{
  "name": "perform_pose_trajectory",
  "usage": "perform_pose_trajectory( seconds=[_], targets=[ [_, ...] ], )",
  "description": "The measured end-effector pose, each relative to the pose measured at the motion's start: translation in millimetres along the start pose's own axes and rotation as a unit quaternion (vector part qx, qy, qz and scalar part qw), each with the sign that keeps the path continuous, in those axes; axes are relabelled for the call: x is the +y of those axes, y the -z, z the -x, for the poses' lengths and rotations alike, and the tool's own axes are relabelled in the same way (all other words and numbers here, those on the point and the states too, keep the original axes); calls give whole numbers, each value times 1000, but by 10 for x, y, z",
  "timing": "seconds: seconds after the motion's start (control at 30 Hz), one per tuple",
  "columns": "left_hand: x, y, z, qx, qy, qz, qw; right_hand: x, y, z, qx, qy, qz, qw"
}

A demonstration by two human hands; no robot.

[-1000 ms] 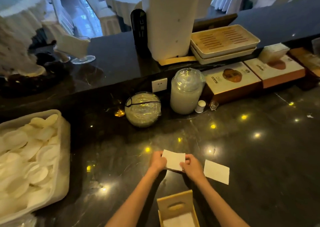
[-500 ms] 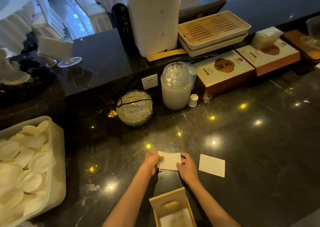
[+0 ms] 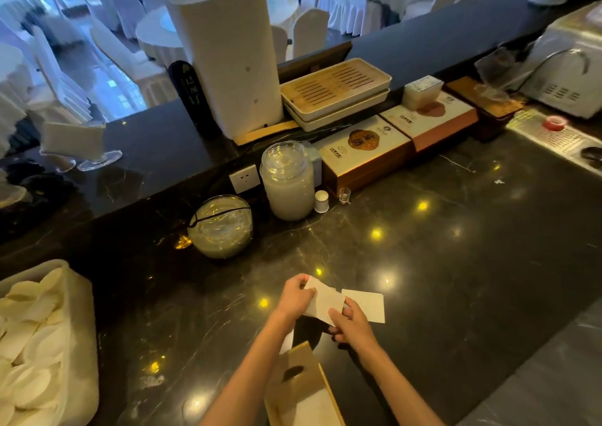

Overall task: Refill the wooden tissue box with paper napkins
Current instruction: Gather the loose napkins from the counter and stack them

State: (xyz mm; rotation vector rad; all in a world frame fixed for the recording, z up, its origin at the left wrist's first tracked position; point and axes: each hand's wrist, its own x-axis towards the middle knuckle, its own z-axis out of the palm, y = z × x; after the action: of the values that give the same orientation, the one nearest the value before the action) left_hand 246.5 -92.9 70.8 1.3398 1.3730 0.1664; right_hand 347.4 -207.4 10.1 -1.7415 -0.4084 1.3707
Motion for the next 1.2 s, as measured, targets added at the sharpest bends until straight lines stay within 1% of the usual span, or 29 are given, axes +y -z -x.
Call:
perform_pose_trajectory(
  seconds=[0.1, 0.2, 0.27, 0.47, 0.53, 0.67, 0.8, 0.93, 1.03, 1.13, 1.2],
  targets=[
    [112, -164, 39, -17, -14, -9, 1000, 29, 241, 67, 18, -21, -17, 999],
    [189, -340, 48, -23, -5, -2, 1000, 37, 473, 106, 59, -23, -30, 998],
    [242, -453, 47, -33, 1, 5, 999, 17, 606, 114, 66, -27, -47, 996],
    [321, -675, -79, -75, 15, 31, 997, -4, 973, 3, 7, -81, -114, 990],
    [334, -723, -130, -63, 20, 38, 997, -2, 1050, -67, 17, -73, -96, 993],
    [265, -845, -264, -32, 47, 36, 998, 3, 1106, -249, 71, -48, -26, 996],
    [112, -995, -335, -18, 84, 3, 996, 49, 1077, -349, 85, -43, 26, 995],
    [-43, -1143, -390, -14, 83, -45, 995, 193, 1043, -370, 103, -36, 94, 990],
    [-168, -1237, -446, 3, 86, -78, 993, 305, 1005, -343, 99, -31, 157, 982],
    [-210, -1275, -434, 21, 98, -45, 994, 328, 996, -323, 85, -39, 169, 981],
    [-204, -1271, -401, 31, 112, 3, 993, 303, 1030, -300, 65, -41, 137, 988]
  ],
)
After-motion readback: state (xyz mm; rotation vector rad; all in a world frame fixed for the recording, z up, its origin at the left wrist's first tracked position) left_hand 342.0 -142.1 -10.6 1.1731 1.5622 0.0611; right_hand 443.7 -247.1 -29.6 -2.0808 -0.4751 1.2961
